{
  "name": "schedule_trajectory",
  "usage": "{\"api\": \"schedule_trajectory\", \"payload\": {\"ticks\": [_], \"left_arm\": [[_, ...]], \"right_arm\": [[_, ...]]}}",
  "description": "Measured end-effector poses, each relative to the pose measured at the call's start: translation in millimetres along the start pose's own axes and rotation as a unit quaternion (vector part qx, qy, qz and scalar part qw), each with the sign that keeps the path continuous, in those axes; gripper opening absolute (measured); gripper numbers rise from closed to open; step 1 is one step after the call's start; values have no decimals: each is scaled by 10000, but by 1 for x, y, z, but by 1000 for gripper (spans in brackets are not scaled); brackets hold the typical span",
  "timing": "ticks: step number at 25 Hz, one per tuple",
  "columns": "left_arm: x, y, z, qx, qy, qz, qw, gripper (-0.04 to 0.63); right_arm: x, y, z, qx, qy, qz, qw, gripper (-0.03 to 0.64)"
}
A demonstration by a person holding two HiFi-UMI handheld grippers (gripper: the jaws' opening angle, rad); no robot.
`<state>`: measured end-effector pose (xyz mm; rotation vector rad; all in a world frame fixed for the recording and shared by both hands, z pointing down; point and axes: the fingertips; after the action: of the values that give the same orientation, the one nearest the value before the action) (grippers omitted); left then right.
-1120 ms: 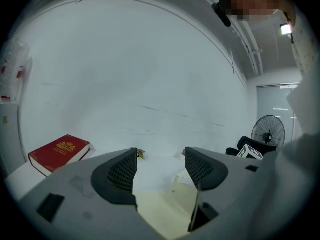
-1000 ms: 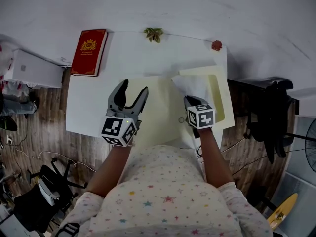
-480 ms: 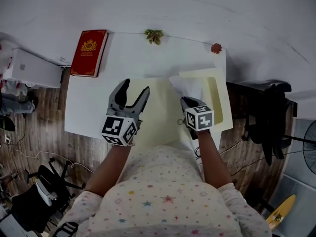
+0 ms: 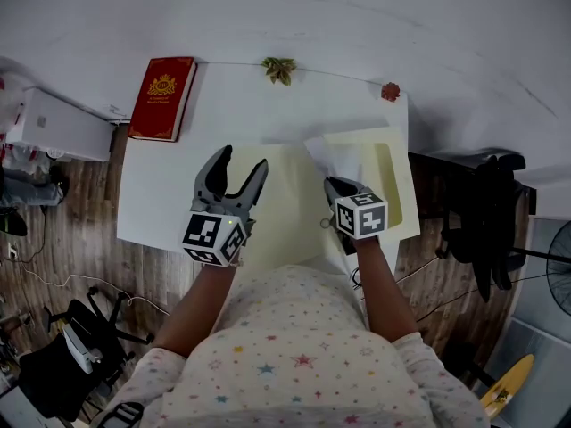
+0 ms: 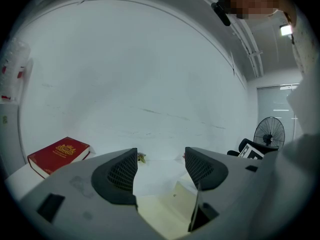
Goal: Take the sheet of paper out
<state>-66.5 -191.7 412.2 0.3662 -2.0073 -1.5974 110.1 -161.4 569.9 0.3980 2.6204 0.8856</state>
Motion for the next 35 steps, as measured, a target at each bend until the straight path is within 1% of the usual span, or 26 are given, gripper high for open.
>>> {"api": "schedule_trajectory", "payload": {"ticks": [25,35], "left_arm": [[1,-6,16,-132,-104,-17,9999,281],[2,-10,22,-215,-131,-3,9997,281]], "right_arm": [[24,-33,33,-654,-318,-223,9971,8],[32,-49,48,-922,-353,-160,9950,8]]}}
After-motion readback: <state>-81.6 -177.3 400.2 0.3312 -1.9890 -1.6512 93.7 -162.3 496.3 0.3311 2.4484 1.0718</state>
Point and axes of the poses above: the fingertips, and each gripper's own axes: z backward along the fingers, x to its left, y out of its underside, and after that the axes turned 4 degrees about y, right-handed
